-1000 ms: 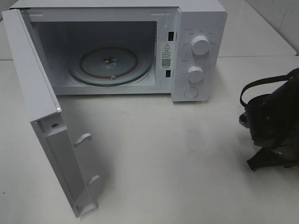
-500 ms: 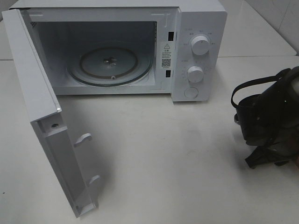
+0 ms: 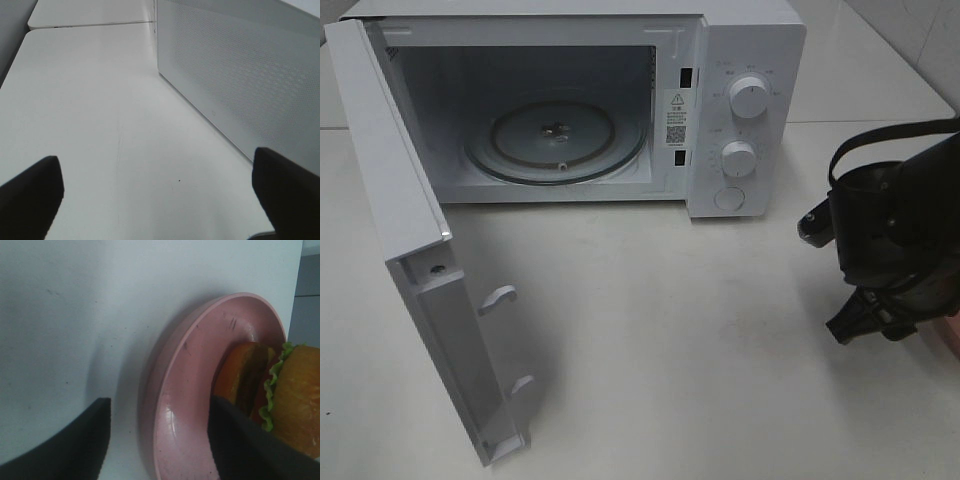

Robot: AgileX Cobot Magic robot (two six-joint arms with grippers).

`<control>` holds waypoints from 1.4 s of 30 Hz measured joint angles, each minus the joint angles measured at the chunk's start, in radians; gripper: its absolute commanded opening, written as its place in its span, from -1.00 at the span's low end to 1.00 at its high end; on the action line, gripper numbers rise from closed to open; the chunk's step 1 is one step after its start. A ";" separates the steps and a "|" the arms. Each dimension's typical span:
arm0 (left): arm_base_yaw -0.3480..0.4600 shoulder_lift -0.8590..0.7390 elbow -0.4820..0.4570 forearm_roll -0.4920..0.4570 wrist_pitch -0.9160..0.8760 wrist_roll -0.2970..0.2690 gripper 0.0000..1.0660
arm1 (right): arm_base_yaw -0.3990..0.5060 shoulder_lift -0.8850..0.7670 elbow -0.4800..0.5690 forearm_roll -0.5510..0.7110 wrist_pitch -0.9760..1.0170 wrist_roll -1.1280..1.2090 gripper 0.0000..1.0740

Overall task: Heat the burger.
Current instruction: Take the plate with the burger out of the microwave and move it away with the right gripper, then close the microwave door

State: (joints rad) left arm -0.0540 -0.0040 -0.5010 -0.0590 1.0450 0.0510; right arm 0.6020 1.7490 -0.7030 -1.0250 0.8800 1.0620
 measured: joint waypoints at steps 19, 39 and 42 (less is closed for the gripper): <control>0.000 0.000 0.000 0.000 0.000 0.000 0.81 | 0.016 -0.524 0.000 0.493 -0.014 -0.543 0.42; 0.000 0.000 0.000 0.000 0.000 0.000 0.81 | 0.016 -1.019 0.000 0.803 0.199 -0.788 0.42; 0.000 0.000 0.000 0.000 0.000 0.000 0.81 | 0.016 -1.100 0.000 0.825 0.255 -0.808 0.42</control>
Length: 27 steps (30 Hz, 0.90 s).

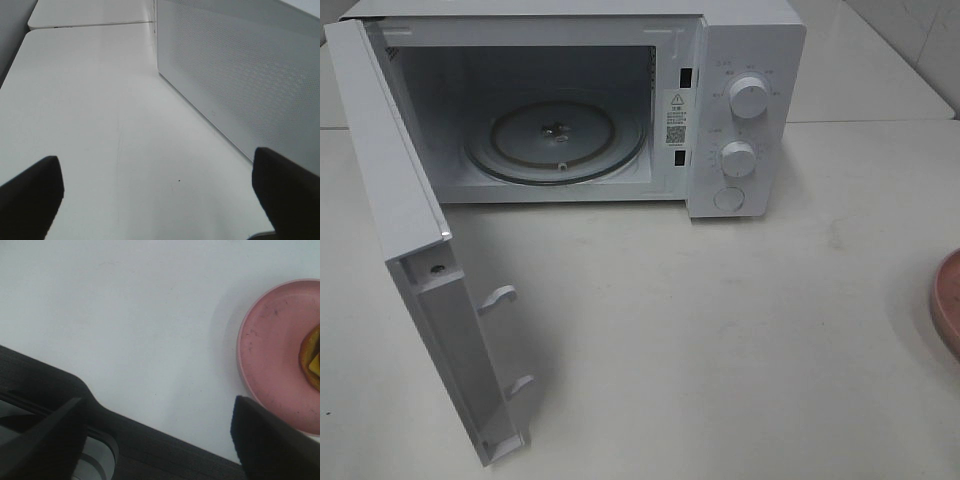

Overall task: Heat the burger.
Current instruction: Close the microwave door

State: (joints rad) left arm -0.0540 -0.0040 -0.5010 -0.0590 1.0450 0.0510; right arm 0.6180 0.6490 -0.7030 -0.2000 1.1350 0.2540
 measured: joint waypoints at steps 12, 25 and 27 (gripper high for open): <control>0.000 0.000 0.000 0.000 0.000 0.000 0.81 | -0.094 -0.289 0.118 0.017 0.020 -0.046 0.42; 0.000 0.000 0.000 0.000 0.000 0.000 0.81 | -0.355 -0.531 0.193 0.173 -0.084 -0.210 0.42; 0.000 0.000 0.000 0.000 0.000 0.000 0.81 | -0.373 -0.544 0.195 0.176 -0.087 -0.210 0.41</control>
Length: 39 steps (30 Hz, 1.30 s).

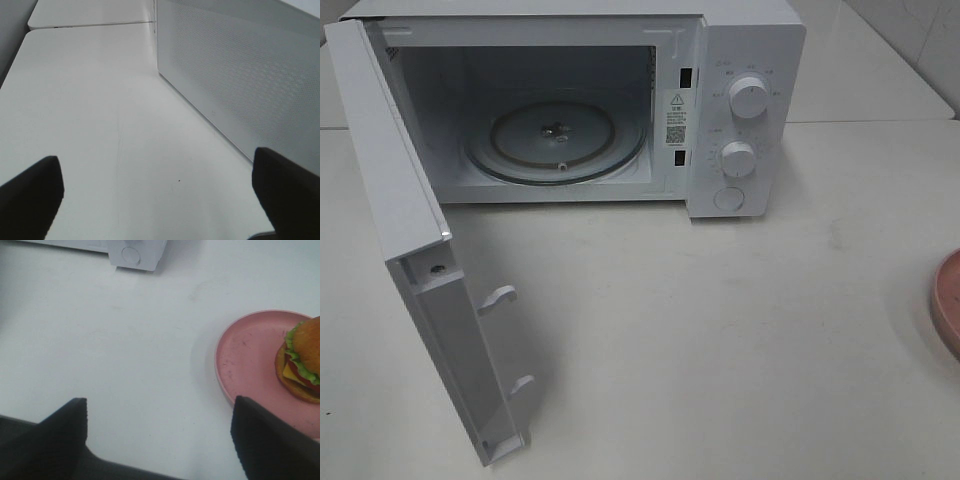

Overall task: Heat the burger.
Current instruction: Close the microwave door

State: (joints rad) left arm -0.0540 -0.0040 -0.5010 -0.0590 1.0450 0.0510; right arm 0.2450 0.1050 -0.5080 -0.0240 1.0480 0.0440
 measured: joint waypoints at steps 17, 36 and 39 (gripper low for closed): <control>0.000 0.000 0.000 0.000 0.000 0.000 0.81 | -0.175 -0.110 0.002 0.004 -0.004 -0.006 0.37; 0.000 0.000 0.000 0.000 0.000 0.000 0.81 | -0.175 -0.110 0.002 0.006 -0.004 -0.006 0.37; 0.000 0.000 0.000 0.000 0.000 0.000 0.81 | -0.175 -0.110 0.002 0.006 -0.004 -0.006 0.37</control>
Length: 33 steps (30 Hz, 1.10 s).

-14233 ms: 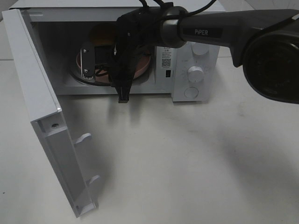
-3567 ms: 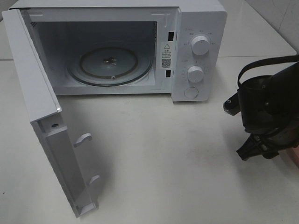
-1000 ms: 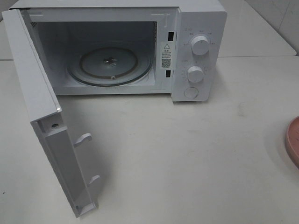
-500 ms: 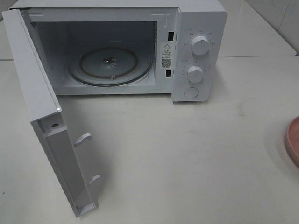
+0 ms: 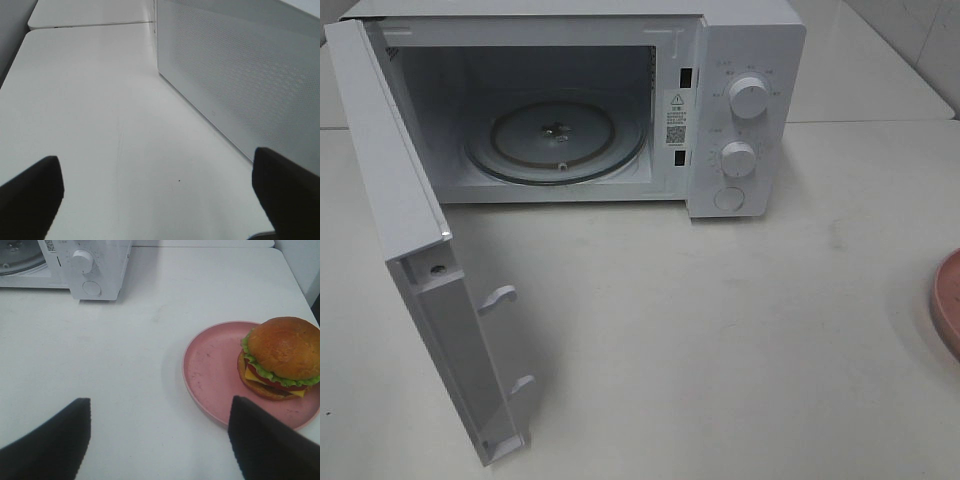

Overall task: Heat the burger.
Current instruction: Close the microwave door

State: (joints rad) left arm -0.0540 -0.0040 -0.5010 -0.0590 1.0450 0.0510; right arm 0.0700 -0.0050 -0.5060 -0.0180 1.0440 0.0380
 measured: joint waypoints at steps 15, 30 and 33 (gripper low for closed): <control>0.000 0.000 0.000 0.000 0.000 0.000 0.81 | 0.000 0.000 0.000 0.000 0.000 0.000 0.37; 0.000 0.000 0.000 0.000 0.000 0.000 0.81 | 0.000 0.000 0.000 0.000 0.000 0.000 0.37; 0.000 0.000 0.000 0.000 0.000 0.000 0.81 | 0.000 0.000 0.000 0.000 0.000 0.000 0.37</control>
State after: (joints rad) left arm -0.0540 -0.0040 -0.5010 -0.0590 1.0450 0.0510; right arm 0.0700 -0.0050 -0.5060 -0.0180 1.0440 0.0380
